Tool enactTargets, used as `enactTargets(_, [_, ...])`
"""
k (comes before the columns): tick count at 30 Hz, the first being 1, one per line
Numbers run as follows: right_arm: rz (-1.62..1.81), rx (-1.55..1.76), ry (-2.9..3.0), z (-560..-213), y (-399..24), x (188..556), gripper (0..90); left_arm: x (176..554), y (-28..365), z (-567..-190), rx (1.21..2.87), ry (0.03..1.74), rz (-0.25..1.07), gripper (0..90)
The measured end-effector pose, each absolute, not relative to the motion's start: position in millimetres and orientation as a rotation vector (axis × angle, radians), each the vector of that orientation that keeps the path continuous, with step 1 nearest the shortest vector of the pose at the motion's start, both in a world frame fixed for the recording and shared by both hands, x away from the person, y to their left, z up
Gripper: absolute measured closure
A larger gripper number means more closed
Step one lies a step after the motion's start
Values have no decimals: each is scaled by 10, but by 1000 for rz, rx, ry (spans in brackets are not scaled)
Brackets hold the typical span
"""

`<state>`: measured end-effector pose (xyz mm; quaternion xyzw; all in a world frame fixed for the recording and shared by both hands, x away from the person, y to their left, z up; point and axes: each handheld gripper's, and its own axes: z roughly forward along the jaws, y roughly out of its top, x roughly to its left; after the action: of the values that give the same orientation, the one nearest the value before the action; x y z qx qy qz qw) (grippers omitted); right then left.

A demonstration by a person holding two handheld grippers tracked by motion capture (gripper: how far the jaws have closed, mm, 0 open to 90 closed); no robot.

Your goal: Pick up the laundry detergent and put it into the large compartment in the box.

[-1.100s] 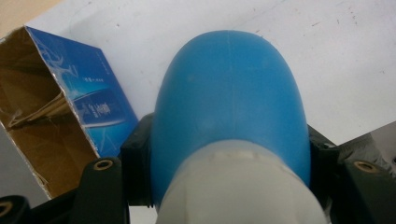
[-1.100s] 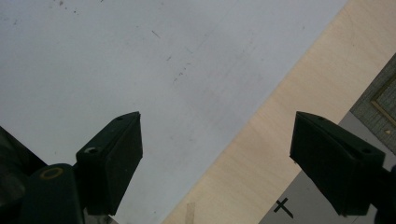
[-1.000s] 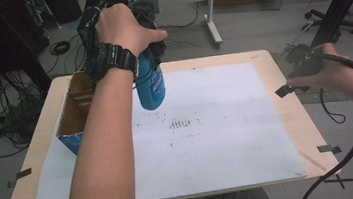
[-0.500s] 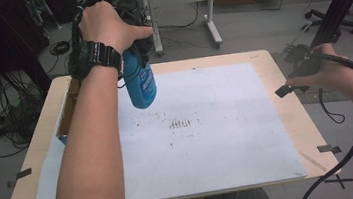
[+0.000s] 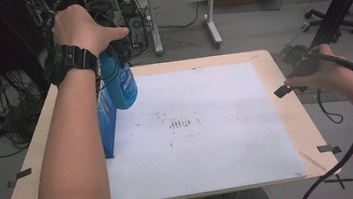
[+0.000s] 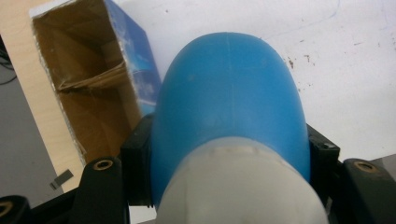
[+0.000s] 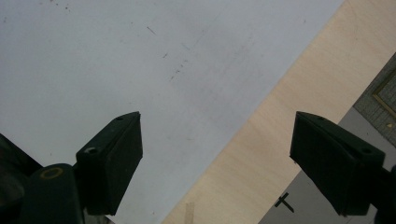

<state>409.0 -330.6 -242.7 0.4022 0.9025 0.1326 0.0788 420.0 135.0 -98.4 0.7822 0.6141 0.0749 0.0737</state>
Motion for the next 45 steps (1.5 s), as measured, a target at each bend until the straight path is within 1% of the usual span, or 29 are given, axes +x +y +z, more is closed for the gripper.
enactTargets(12, [385,1212,2699,-2442,-3311,4111,175,4175,1686,-964,2278,1932,252,376])
enactTargets(23, [380,1227,2695,-2458,-3326,4119,175,4137,1950,-939,2213,2017,314,376])
enactTargets(35, [375,1239,2690,-2457,-3346,4127,174,4122,2153,-970,2168,2076,358,376])
enactTargets(45, [370,1248,2687,-2463,-3370,4124,174,4116,2304,-1037,2142,2127,364,376])
